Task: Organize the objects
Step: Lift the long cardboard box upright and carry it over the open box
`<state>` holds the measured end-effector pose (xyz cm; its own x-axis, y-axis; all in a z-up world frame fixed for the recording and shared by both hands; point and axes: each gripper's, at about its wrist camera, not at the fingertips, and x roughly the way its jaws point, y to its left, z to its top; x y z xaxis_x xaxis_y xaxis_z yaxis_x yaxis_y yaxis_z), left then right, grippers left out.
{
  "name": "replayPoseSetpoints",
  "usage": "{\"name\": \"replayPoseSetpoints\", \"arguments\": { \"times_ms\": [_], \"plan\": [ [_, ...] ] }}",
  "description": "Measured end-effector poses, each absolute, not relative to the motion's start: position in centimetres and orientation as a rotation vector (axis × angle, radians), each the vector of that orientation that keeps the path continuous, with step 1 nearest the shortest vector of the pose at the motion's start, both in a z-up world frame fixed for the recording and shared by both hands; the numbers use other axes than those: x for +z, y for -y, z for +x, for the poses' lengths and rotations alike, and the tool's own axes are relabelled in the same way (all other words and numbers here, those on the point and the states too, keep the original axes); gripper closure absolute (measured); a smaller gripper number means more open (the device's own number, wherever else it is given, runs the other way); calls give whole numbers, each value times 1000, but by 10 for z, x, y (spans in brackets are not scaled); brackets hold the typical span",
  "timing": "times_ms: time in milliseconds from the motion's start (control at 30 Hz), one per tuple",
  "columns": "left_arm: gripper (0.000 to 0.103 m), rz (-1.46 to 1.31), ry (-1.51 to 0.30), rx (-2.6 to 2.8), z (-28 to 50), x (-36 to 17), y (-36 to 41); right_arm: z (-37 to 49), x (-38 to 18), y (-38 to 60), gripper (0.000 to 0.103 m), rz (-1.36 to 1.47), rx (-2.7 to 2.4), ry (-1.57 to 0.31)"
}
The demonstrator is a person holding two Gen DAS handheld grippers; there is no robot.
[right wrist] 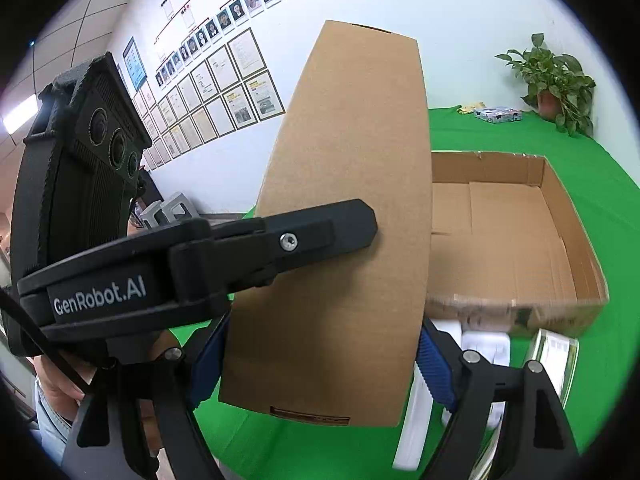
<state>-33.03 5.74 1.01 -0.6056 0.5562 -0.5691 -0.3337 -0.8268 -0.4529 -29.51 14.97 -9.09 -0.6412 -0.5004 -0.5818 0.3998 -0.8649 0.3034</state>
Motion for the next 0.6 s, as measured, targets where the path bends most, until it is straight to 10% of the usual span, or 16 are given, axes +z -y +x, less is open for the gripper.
{"name": "replayPoseSetpoints", "arguments": {
  "times_ms": [600],
  "plan": [
    [35,-1343,206,2554,-484,-35,-65,-445,-150,-163,21,1121,-2104,468]
  ]
}}
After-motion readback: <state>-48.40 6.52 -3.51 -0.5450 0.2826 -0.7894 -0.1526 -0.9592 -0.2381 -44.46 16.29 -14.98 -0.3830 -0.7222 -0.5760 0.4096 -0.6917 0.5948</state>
